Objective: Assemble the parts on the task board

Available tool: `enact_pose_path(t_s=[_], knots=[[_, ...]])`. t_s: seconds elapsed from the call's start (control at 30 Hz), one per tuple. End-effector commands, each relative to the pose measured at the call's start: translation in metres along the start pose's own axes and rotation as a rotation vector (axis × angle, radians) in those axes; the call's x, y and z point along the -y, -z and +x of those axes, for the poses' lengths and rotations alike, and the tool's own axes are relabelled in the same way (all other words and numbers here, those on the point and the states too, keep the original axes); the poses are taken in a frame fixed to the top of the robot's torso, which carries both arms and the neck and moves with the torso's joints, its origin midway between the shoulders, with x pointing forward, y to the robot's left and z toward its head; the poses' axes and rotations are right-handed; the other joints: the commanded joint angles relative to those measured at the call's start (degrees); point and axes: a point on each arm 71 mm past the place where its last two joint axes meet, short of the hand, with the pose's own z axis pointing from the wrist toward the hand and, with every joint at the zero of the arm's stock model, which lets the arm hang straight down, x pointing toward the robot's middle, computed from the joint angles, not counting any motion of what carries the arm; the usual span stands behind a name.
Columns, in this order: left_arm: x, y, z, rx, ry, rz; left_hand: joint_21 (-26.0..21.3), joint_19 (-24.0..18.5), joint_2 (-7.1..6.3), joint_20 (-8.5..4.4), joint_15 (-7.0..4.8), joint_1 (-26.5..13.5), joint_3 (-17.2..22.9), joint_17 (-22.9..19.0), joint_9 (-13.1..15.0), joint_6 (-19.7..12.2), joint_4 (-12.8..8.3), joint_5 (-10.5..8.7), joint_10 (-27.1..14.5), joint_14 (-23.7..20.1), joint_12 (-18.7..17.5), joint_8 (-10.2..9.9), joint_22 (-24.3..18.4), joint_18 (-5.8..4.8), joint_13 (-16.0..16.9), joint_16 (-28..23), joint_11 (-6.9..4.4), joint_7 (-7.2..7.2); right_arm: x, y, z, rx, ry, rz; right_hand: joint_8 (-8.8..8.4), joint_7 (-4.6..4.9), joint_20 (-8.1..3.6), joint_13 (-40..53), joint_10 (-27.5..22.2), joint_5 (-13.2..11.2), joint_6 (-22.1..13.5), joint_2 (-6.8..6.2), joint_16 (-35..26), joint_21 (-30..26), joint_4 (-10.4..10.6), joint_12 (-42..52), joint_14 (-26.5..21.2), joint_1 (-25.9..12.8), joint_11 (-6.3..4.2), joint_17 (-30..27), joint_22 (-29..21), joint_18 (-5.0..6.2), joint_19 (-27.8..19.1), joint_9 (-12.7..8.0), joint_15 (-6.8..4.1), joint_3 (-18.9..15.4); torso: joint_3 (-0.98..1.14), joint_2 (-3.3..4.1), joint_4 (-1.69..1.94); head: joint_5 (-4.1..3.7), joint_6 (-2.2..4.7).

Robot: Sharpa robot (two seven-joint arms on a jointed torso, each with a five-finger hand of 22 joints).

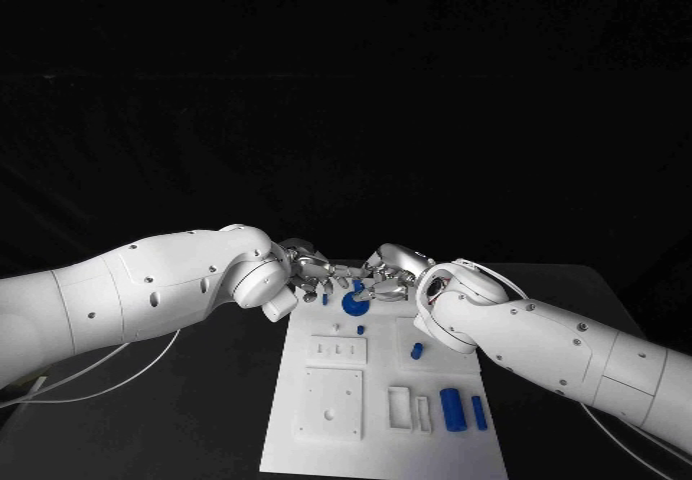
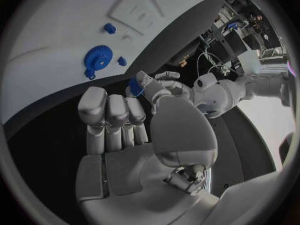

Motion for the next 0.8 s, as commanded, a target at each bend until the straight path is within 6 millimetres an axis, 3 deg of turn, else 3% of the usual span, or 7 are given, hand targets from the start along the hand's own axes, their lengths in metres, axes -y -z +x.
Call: enact_pose_path(t_s=[0.03, 0.33, 0.67, 0.77, 0.8], knots=[[0.001, 0.000, 0.002, 0.012, -0.049, -0.042, -1.81, 0.77, -0.40, 0.04, 0.16, 0.35, -0.08, 0.09, -0.11, -0.50, 0.25, -0.30, -0.18, 0.28, -0.23, -0.10, 2.14, -0.26, 0.10, -0.47, -0.07, 0.05, -0.003, -0.001, 0.002, -0.011, 0.023, 0.012, 0.15, -0.13, 0.26, 0.08, 0.13, 0.37, -0.08, -0.06, -0.06, -0.13, 0.16, 0.13, 0.48, -0.52, -0.16, 0.04, 6.37, 0.25, 1.70, 2.10, -0.02, -0.27, 0.02, 0.07, 0.08, -0.01, -0.13], [0.003, -0.002, 0.004, 0.020, -0.080, -0.058, -4.27, 1.41, 0.88, 0.04, 0.14, 0.18, -0.40, 0.08, -0.30, -0.45, -1.51, 0.39, -0.27, 0.22, -0.26, -0.12, 5.15, -0.37, 0.11, -0.54, -0.08, 0.07, -0.010, -0.002, 0.005, -0.018, 0.020, -0.001, 0.15, -0.15, 0.26, 0.08, 0.15, 0.51, -0.06, -0.09, -0.10, -0.21, 0.34, 0.15, 0.48, -0.45, -0.18, 0.02, 6.37, 0.27, 1.73, 2.13, -0.03, -0.60, 0.08, 0.03, -0.09, 0.14, -0.25], [0.006, -0.003, 0.008, 0.014, -0.094, -0.055, -6.61, 2.09, 2.21, 0.04, 0.17, -0.01, -0.77, 0.11, -0.31, -0.47, -2.94, 0.64, -0.31, 0.21, -0.24, -0.12, 7.99, -0.46, 0.12, -0.51, -0.08, 0.07, -0.014, -0.003, 0.008, -0.040, 0.024, -0.009, 0.15, -0.17, 0.26, 0.07, 0.14, 0.51, -0.01, -0.10, -0.11, -0.18, 0.38, 0.12, 0.49, -0.46, -0.19, 0.01, 6.38, 0.27, 1.74, 2.14, -0.04, -0.68, 0.07, 0.04, -0.03, 0.36, -0.27], [0.007, -0.004, 0.008, 0.011, -0.096, -0.053, -7.47, 2.34, 3.77, 0.03, 0.15, 0.17, -1.40, 0.01, -0.28, -0.53, -4.29, 1.31, -0.41, 0.13, -0.27, -0.13, 9.01, -0.52, 0.12, -0.58, -0.06, 0.09, -0.014, -0.004, 0.008, -0.045, 0.028, -0.007, 0.15, -0.17, 0.26, 0.07, 0.14, 0.51, -0.01, -0.10, -0.11, -0.18, 0.38, 0.12, 0.49, -0.46, -0.19, 0.01, 6.38, 0.27, 1.74, 2.14, -0.04, -0.68, 0.08, 0.06, 0.01, 0.43, -0.39], [0.007, -0.004, 0.009, 0.010, -0.097, -0.052, -7.79, 2.33, 5.17, 0.02, 0.12, 0.92, -1.72, -0.06, -0.34, -0.59, -5.50, 2.78, -0.44, 0.10, -0.30, -0.14, 9.23, -0.54, 0.10, -0.63, -0.10, 0.01, -0.014, -0.004, 0.008, -0.047, 0.031, -0.006, 0.15, -0.17, 0.26, 0.07, 0.14, 0.51, -0.01, -0.10, -0.11, -0.18, 0.38, 0.12, 0.49, -0.46, -0.19, 0.01, 6.38, 0.27, 1.74, 2.14, -0.04, -0.68, 0.06, 0.05, -0.01, 0.44, -0.40]])
